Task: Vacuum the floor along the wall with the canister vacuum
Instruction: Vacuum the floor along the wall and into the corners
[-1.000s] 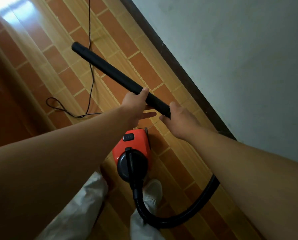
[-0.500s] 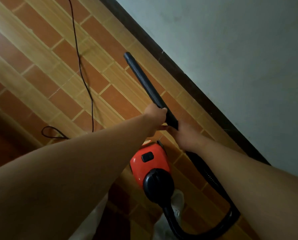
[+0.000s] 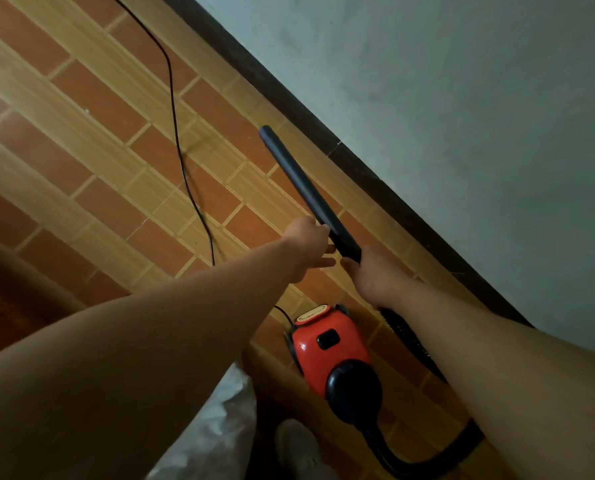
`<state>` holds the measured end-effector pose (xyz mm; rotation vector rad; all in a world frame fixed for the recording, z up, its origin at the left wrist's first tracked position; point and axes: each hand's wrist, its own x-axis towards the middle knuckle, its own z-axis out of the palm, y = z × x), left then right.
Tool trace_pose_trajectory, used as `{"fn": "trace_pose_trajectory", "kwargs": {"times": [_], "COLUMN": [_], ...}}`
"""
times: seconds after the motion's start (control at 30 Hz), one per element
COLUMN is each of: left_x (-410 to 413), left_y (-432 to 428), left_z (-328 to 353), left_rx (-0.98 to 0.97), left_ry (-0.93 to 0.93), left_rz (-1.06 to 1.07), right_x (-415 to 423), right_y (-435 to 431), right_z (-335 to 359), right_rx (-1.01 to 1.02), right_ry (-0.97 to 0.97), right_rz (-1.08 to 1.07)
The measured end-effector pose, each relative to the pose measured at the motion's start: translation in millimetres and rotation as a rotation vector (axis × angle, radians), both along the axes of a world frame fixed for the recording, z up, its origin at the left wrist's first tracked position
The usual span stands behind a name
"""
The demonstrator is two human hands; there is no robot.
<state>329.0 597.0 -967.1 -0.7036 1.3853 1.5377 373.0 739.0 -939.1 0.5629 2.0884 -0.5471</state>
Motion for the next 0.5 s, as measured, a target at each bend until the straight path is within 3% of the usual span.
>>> {"fn": "trace_pose_trajectory", "kwargs": {"times": [0.1, 0.5], "left_x": [-10, -32], "left_y": [2, 10], "left_z": [3, -15], "left_rx": [0.009, -0.035], "left_ry": [0.091, 0.092], "left_rz": [-0.185, -0.235], "right_x": [-5, -28], "right_y": [2, -8], "right_z": [1, -25], "right_rx": [0.028, 0.045], "right_ry": [0.004, -0.063], "right_rz": [-0.025, -0.069]}}
